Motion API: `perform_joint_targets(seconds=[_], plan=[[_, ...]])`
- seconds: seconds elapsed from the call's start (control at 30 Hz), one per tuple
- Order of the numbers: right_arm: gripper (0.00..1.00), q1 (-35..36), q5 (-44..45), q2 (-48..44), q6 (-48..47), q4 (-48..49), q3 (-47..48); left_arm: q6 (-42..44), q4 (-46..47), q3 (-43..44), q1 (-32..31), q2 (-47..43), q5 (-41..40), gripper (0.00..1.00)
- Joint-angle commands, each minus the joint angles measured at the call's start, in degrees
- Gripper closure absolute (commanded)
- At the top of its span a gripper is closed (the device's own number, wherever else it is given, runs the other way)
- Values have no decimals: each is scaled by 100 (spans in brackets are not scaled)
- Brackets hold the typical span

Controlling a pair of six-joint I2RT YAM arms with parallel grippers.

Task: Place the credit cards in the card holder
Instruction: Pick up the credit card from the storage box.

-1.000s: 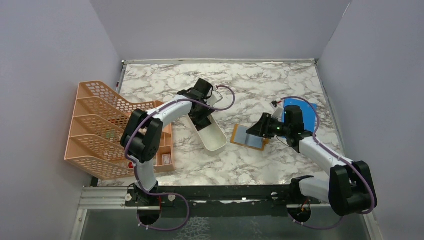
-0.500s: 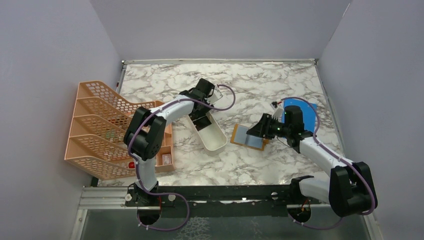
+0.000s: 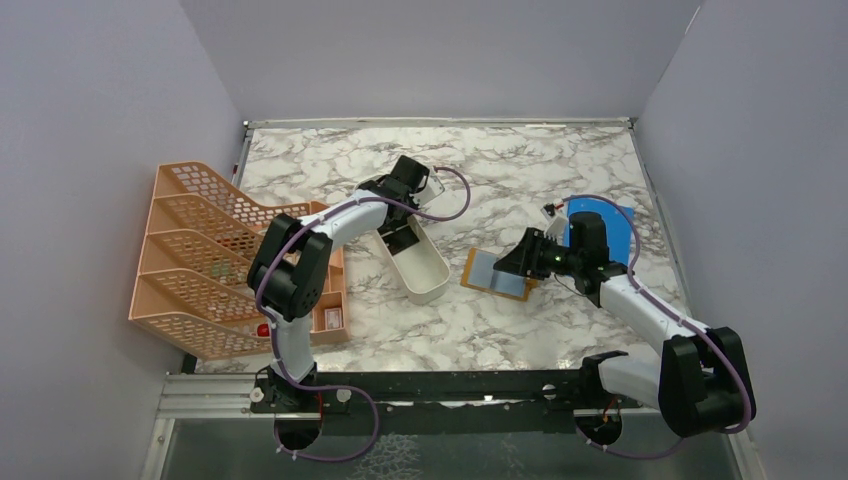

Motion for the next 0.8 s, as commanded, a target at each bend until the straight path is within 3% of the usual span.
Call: perform_joint_targets(seconds=[0.0,0.33,0.6,0.77], plan=[[47,20,42,-77,-14,9,163,95,206,49,25,-226,-307,74],[47,21,-45,54,46,219,85,118,140,177,-2,-401,-278,80],[47,22,-98,163,91,321,101,92,20,191,-19,-480,-219,97],[47,17,-118,157,99,338,81,-190,-290,238,-37,-604,151,100]])
